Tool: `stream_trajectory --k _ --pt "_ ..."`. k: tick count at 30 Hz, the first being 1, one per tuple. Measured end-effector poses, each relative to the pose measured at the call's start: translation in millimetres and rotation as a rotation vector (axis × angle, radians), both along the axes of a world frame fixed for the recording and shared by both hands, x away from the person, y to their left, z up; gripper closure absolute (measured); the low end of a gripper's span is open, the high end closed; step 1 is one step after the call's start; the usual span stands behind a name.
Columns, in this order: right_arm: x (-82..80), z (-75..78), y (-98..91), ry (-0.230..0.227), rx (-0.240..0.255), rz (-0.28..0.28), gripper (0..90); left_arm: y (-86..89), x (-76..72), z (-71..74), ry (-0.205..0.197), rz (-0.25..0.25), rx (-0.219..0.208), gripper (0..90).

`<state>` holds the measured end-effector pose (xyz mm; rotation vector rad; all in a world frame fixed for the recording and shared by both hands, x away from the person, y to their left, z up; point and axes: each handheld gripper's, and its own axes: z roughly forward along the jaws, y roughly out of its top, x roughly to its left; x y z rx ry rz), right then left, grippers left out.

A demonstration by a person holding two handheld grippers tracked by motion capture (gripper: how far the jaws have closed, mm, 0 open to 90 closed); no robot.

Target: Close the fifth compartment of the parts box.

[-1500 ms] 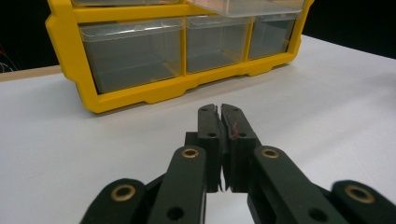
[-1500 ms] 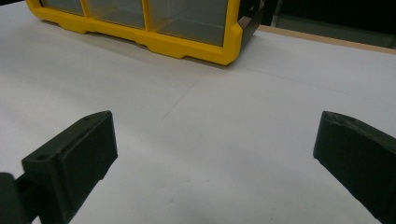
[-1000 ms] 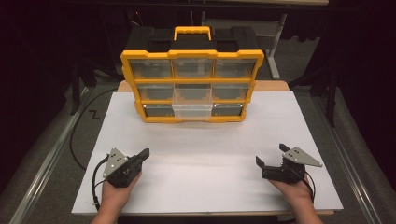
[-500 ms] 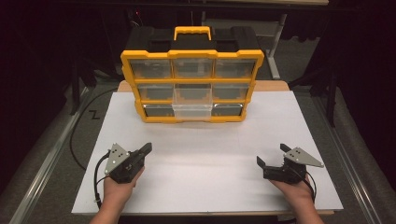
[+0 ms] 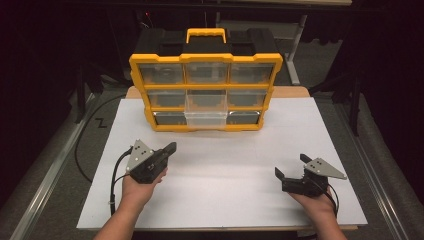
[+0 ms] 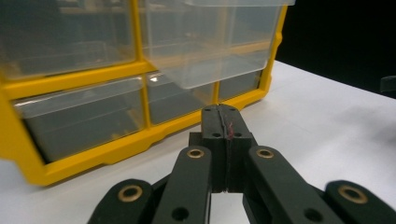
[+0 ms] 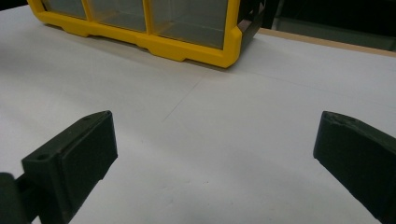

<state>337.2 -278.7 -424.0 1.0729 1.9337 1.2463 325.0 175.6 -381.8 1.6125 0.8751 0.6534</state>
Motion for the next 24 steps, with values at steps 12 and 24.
stream_trajectory --k 12,24 --pt "-0.3 0.3 -0.3 -0.002 0.005 0.004 1.1 -26.0 26.2 11.4 0.032 -0.012 -0.049 89.7" --pt "-0.9 0.7 -0.4 -0.006 0.006 0.008 1.1 -52.1 48.4 19.8 0.02 0.003 -0.031 89.8"
